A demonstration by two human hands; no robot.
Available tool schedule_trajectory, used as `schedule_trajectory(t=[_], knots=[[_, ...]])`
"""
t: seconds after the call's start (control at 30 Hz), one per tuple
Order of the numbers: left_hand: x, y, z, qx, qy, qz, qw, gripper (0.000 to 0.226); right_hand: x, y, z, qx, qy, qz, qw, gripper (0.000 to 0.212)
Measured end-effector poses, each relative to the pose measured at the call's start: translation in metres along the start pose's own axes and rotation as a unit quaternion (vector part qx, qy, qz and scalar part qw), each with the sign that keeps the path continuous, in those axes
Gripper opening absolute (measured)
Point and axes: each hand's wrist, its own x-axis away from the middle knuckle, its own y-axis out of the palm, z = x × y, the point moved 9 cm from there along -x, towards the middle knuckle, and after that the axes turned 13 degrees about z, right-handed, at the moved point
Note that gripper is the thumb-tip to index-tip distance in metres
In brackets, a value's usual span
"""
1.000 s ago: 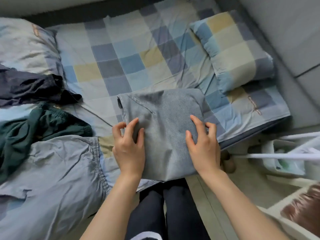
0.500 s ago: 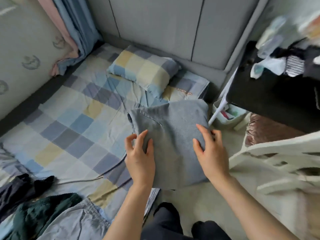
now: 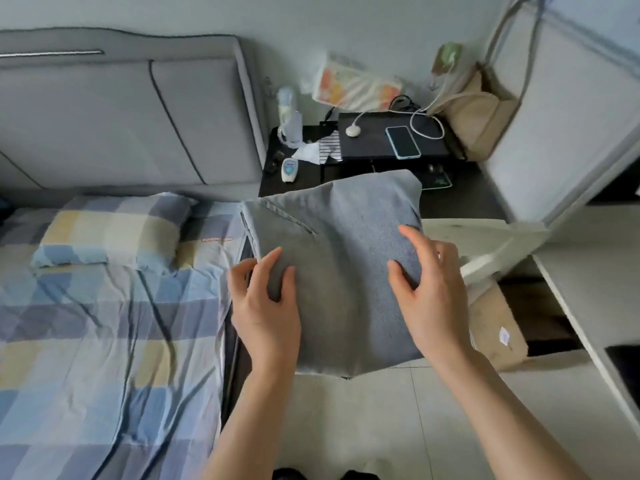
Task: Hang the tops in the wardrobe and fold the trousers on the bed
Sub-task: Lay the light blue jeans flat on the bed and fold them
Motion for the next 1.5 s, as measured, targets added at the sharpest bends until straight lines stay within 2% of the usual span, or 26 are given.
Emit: schedule_trajectory(t=[0.2,0.33,0.43,0.67,0.87,0.93,1.1,1.3,1.5], knots=[[0.079,0.092,0.080,0.047,0.028,-0.094,0.994,0.026,-0.024,-0.101,0.101,0.076,0.057,0.073,0.993,0.050],[0.124,0.138,0.122,0.069,0.083,-0.162,0.981,0.026,-0.020,-0.150,0.154,0.116,0.116,0.113,0.980,0.054],[0.161,0.176,0.149,0.095,0.100,-0.230,0.963,0.026,-0.015,-0.189,0.188,0.159,0.153,0.155,0.963,0.054],[0.229,0.261,0.209,0.162,0.156,-0.334,0.915,0.026,-0.012,-0.248,0.255,0.235,0.253,0.209,0.915,0.052],[0.279,0.344,0.245,0.171,0.231,-0.437,0.852,0.025,-0.007,-0.261,0.307,0.289,0.357,0.251,0.852,0.051],[0.290,0.356,0.247,0.166,0.249,-0.460,0.836,0.023,0.000,-0.259,0.313,0.295,0.368,0.251,0.845,0.050],[0.341,0.400,0.245,0.153,0.261,-0.543,0.783,0.024,0.025,-0.263,0.351,0.323,0.430,0.267,0.800,0.049],[0.402,0.431,0.235,0.135,0.294,-0.586,0.743,0.025,0.059,-0.271,0.397,0.332,0.478,0.273,0.766,0.048],[0.454,0.466,0.228,0.104,0.294,-0.608,0.731,0.024,0.075,-0.282,0.450,0.315,0.508,0.268,0.756,0.048]])
